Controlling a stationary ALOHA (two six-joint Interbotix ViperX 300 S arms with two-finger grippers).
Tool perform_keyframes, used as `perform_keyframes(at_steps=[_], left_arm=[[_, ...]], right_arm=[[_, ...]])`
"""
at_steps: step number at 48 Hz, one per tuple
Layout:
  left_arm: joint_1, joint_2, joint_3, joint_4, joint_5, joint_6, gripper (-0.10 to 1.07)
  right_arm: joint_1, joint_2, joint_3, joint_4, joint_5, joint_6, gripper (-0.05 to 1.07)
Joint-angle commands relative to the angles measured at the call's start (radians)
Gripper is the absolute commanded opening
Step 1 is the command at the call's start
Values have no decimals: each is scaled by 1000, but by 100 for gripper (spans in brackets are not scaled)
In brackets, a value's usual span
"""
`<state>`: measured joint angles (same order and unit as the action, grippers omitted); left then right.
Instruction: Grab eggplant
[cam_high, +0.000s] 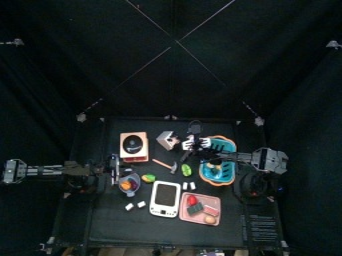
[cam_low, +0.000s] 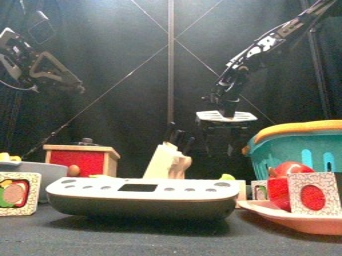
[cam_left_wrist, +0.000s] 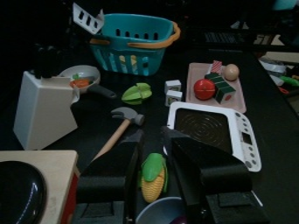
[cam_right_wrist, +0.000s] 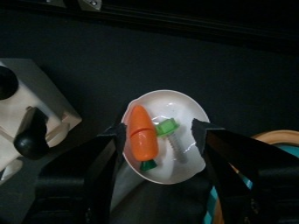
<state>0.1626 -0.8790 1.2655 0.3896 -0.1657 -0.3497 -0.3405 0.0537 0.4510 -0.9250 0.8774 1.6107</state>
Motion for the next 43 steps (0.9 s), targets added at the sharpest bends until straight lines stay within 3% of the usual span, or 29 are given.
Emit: perform_keyframes(at_steps=[1, 16, 43], left_arm=[[-2, 2, -14, -3, -3, 2, 68], [-2, 2, -14, -3, 0, 2, 68], [-2, 2, -14, -3, 17, 2, 68]], right_arm=[[0, -18, -31, -6, 2, -5, 94], [29, -49, -55, -18, 60, -6, 94], [198, -38, -147, -26, 97, -5, 94]])
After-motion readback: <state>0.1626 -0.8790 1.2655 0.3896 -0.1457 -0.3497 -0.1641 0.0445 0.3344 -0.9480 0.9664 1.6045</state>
